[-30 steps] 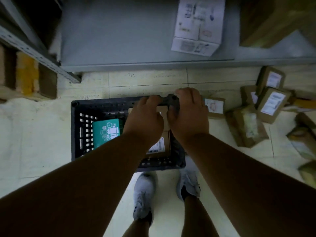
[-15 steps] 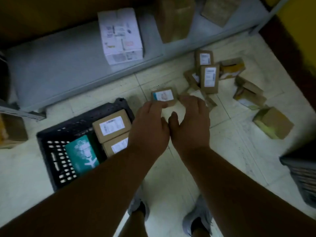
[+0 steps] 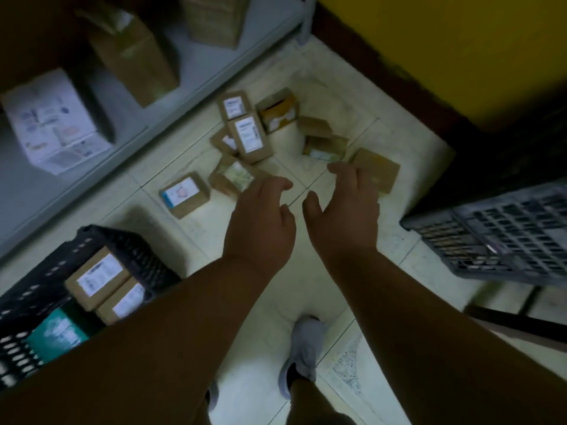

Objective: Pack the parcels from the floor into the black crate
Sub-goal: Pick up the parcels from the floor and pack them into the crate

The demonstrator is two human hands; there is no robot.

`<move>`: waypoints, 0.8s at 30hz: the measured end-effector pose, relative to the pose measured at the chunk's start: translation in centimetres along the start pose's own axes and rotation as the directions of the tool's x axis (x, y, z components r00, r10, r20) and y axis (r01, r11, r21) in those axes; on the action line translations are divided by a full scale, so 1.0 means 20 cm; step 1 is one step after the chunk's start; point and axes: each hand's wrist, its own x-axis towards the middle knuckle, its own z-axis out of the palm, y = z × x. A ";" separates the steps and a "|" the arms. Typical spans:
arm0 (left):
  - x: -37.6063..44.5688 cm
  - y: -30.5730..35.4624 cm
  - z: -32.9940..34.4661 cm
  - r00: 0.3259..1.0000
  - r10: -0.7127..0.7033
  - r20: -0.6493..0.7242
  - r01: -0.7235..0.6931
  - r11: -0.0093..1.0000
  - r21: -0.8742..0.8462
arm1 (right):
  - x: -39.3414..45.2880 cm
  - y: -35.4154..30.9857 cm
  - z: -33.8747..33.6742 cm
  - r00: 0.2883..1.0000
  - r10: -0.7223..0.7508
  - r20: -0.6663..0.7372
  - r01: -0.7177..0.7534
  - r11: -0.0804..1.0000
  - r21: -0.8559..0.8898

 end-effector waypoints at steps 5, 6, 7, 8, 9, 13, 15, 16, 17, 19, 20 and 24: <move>0.19 0.16 0.23 0.997 0.069 0.042 -0.070 0.997 0.019 | 0.21 0.21 -0.12 0.999 0.028 -0.045 -0.028 1.000 -0.009; 0.23 0.16 0.26 0.997 0.060 0.051 -0.061 0.998 0.021 | 0.24 0.24 -0.11 0.997 0.037 -0.065 -0.037 0.999 -0.006; 0.27 0.15 0.29 0.997 0.053 0.063 -0.054 0.998 0.020 | 0.27 0.26 -0.09 0.996 0.048 -0.076 -0.048 0.999 -0.005; 0.31 0.14 0.32 0.996 0.055 0.076 -0.057 0.998 0.020 | 0.30 0.28 -0.07 0.996 0.060 -0.072 -0.061 0.998 -0.007; 0.36 0.12 0.34 0.994 0.062 0.087 -0.064 0.998 0.019 | 0.33 0.29 -0.03 0.996 0.072 -0.055 -0.073 0.997 -0.015; 0.60 0.02 0.42 0.994 0.060 0.094 -0.063 0.998 0.030 | 0.50 0.34 0.12 0.995 0.093 0.025 -0.091 0.994 -0.060; 0.73 -0.03 0.46 0.991 0.054 0.123 -0.058 0.998 0.028 | 0.62 0.34 0.20 0.994 0.109 0.032 -0.106 0.991 -0.076; 0.81 -0.06 0.47 0.989 0.050 0.142 -0.054 0.998 0.027 | 0.69 0.34 0.24 0.992 0.118 0.037 -0.115 0.990 -0.084; 0.89 -0.10 0.47 0.987 0.047 0.154 -0.052 0.998 0.026 | 0.76 0.33 0.28 0.991 0.123 0.046 -0.119 0.988 -0.097; 1.05 -0.17 0.46 0.985 0.035 0.169 -0.042 0.999 0.035 | 0.89 0.30 0.35 0.992 0.112 0.059 -0.103 0.986 -0.132; 1.12 -0.19 0.44 0.983 0.017 0.182 -0.026 0.999 0.045 | 0.94 0.29 0.38 0.992 0.107 0.066 -0.097 0.985 -0.142; 1.40 -0.29 0.36 0.968 -0.004 0.252 -0.016 0.997 0.077 | 1.18 0.20 0.49 0.988 0.144 0.051 -0.139 0.986 -0.097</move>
